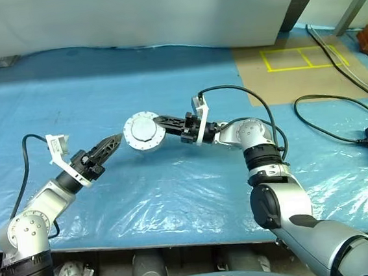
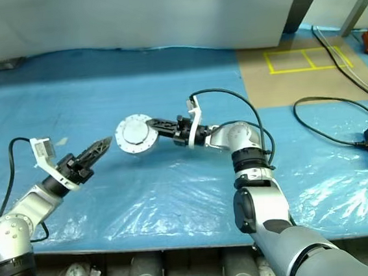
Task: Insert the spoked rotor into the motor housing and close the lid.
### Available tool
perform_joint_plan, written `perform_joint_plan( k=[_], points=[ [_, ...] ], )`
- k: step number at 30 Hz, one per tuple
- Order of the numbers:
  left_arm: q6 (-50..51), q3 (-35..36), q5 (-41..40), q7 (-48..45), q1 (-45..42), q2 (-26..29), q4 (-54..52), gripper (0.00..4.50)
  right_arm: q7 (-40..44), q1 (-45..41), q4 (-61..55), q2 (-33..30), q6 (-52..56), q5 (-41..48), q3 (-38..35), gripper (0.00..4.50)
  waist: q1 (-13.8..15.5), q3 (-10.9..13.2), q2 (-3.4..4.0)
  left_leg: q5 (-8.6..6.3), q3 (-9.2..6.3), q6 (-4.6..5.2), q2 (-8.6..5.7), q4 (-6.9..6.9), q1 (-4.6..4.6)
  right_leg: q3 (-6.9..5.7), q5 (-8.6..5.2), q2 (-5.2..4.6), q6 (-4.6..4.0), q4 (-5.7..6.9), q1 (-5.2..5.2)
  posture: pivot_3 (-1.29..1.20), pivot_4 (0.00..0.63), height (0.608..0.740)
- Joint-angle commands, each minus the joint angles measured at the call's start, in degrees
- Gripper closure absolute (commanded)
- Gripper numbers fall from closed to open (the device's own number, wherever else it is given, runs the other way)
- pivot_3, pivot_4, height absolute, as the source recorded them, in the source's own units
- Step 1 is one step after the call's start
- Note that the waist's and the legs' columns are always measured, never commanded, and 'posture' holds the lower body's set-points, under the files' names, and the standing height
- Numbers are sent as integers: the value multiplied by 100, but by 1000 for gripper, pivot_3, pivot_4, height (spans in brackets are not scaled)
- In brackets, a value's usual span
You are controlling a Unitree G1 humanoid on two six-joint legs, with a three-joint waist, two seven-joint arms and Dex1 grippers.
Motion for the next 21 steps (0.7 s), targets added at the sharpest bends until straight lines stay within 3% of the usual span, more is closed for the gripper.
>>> perform_joint_plan(
  k=[1, 2, 21],
  points=[
    [85, 191, -686, 260, 10, -225, -150, 357, -19, -264, -366, 76, 64, 450, -194, 3293, 13, 1, -1, 0, -1, 0, 0, 2, 0, 0, 0, -1, 0, 1, 0, 0, 150, 740],
    [68, 180, -754, 323, 12, -292, -190, 23, -43, -284, -379, 76, 66, 483, -202, 3293, 22, 1, -1, 0, -1, 0, 0, 5, 0, 1, 0, -1, 0, 3, 1, 0, 150, 740],
    [-322, -777, -650, 820, -552, -1204, -187, 23, -150, -367, -589, 98, 164, 643, -59, 3293, 59, 4, -7, 0, -13, -1, 2, 33, -6, -1, 2, -1, 3, 15, 8, 0, 150, 740]
  ],
)
